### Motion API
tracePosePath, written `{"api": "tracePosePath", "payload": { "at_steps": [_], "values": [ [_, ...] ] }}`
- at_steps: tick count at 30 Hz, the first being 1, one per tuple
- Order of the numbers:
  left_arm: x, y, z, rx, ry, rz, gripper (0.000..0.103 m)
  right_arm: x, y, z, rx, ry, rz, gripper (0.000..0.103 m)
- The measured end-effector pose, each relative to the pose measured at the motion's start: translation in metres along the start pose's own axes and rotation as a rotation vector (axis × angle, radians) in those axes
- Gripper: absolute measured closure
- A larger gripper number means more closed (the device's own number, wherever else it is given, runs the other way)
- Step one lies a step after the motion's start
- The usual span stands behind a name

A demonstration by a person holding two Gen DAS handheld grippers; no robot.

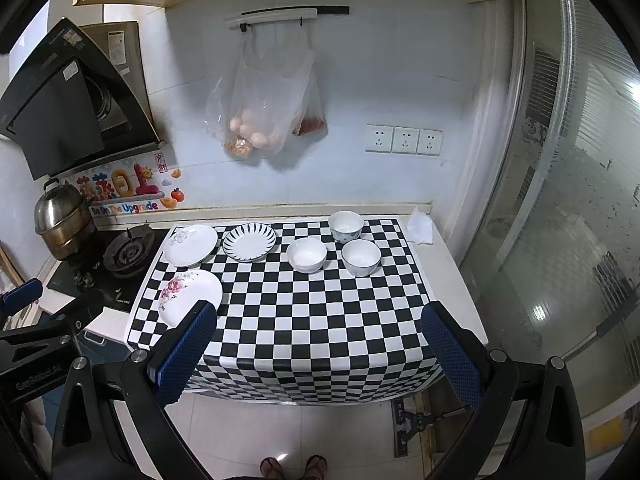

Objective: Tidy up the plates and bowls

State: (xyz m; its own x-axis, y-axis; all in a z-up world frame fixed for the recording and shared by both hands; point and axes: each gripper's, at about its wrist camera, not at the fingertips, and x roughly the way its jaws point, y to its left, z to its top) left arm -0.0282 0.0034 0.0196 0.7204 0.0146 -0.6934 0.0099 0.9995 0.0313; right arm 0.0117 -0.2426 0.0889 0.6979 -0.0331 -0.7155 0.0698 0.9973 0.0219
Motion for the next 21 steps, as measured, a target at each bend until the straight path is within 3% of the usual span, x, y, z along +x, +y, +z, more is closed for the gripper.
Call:
{"api": "tracePosePath", "payload": {
  "at_steps": [21],
  "values": [
    [0.01,0.009,-0.007,-0.014,-0.004,0.012,0.0,0.012,0.009,-0.003,-0.014,0.007,-0.02,0.0]
  ]
}}
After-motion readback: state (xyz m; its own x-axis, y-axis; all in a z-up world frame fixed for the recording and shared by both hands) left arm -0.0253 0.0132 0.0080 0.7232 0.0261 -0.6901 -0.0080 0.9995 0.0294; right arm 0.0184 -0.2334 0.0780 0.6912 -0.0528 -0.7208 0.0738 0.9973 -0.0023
